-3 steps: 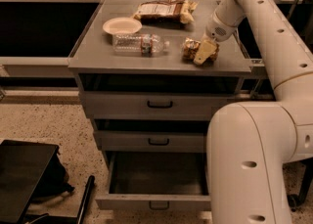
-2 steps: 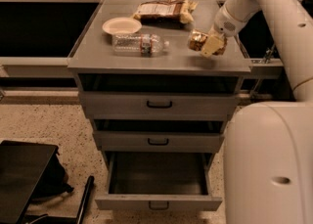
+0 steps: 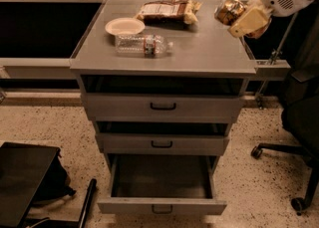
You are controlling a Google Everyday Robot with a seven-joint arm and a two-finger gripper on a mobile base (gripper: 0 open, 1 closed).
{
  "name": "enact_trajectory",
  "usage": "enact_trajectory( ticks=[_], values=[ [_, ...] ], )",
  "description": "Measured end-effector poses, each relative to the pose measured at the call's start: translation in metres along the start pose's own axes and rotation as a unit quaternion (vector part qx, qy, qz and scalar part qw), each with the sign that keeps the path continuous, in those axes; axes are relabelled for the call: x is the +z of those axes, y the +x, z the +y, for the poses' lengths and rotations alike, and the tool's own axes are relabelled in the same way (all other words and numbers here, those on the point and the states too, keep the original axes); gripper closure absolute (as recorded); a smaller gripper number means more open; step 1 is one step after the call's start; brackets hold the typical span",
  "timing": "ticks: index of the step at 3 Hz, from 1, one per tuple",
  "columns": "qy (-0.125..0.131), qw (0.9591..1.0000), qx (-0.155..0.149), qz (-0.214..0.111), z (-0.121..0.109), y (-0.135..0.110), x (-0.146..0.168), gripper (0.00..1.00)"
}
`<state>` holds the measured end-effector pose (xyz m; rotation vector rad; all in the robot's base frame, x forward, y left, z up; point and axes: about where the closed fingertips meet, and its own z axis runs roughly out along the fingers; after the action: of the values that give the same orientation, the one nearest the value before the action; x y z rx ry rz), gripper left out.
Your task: Place orange can into bottom drawer
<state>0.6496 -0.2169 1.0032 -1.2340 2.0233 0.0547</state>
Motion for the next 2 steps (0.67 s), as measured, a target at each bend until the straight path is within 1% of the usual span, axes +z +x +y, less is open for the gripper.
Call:
enact_trajectory(
  ticks=[1,2],
  values=[
    [0.007,0.998,-0.006,-0.062,0.073,-0.051,-0.079,1.0],
    [-0.004,0.9977,-0.016,-0.066,0.12,-0.068,-0.105,1.0]
  ],
)
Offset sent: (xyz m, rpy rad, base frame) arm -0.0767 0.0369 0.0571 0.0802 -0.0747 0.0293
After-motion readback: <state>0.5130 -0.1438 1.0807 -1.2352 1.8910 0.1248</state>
